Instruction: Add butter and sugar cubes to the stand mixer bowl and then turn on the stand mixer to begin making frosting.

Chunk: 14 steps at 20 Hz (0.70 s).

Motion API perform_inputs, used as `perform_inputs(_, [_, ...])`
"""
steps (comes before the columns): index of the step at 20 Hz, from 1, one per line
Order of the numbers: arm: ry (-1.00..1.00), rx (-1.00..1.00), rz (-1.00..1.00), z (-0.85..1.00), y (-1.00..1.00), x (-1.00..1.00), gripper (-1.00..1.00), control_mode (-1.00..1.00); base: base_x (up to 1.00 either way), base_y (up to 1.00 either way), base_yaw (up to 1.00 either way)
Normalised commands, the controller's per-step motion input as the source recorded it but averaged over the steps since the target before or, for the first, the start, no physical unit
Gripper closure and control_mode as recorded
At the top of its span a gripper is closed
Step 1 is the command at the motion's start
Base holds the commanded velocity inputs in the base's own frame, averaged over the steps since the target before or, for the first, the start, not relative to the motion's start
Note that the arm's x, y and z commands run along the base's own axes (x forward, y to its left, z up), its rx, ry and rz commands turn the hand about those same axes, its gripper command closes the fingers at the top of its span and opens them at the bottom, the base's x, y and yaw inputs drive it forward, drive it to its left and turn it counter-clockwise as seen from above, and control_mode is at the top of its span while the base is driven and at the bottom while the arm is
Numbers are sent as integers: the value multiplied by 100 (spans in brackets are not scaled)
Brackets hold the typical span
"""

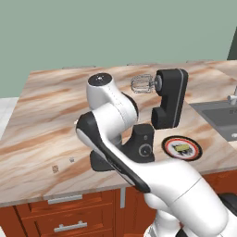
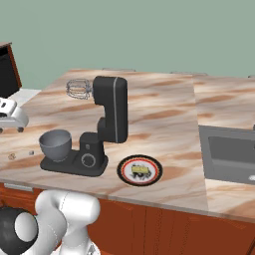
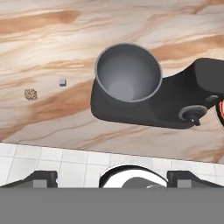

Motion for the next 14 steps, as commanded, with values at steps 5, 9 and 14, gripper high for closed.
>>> perform_inputs(5, [0, 0, 0, -20, 54, -3, -100, -100, 0, 0, 0])
perform_inputs(9, [0, 0, 0, -23, 43, 0, -100, -100, 0, 0, 0])
perform_inputs(14, [0, 0, 0, -30, 48, 0, -100, -100, 0, 0, 0])
